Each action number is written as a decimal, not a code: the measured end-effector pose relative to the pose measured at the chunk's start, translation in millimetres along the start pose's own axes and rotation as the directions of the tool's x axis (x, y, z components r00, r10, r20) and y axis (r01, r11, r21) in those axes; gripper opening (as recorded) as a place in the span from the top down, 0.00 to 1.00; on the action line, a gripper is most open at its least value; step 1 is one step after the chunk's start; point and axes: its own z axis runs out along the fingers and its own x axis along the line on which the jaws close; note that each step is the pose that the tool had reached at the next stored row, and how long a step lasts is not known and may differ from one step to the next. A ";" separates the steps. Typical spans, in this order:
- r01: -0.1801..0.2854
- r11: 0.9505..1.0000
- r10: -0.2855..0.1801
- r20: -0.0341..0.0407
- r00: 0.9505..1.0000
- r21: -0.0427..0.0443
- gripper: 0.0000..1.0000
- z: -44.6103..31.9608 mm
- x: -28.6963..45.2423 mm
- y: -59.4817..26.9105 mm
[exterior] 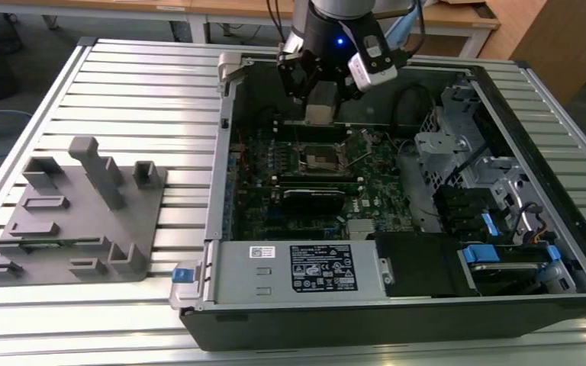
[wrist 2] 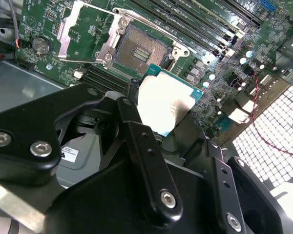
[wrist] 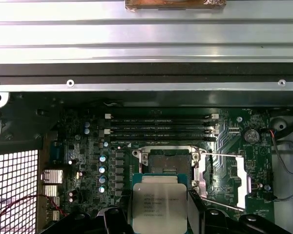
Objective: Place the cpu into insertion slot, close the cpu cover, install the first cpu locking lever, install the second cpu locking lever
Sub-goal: 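Place the cpu into insertion slot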
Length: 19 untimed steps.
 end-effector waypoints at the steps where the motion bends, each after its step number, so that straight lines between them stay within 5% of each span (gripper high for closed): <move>1: 0.000 1.000 0.000 0.000 1.000 0.000 0.46 0.0 0.0 0.0; 19: 0.000 1.000 0.000 0.000 1.000 0.000 0.46 11.8 0.1 -1.0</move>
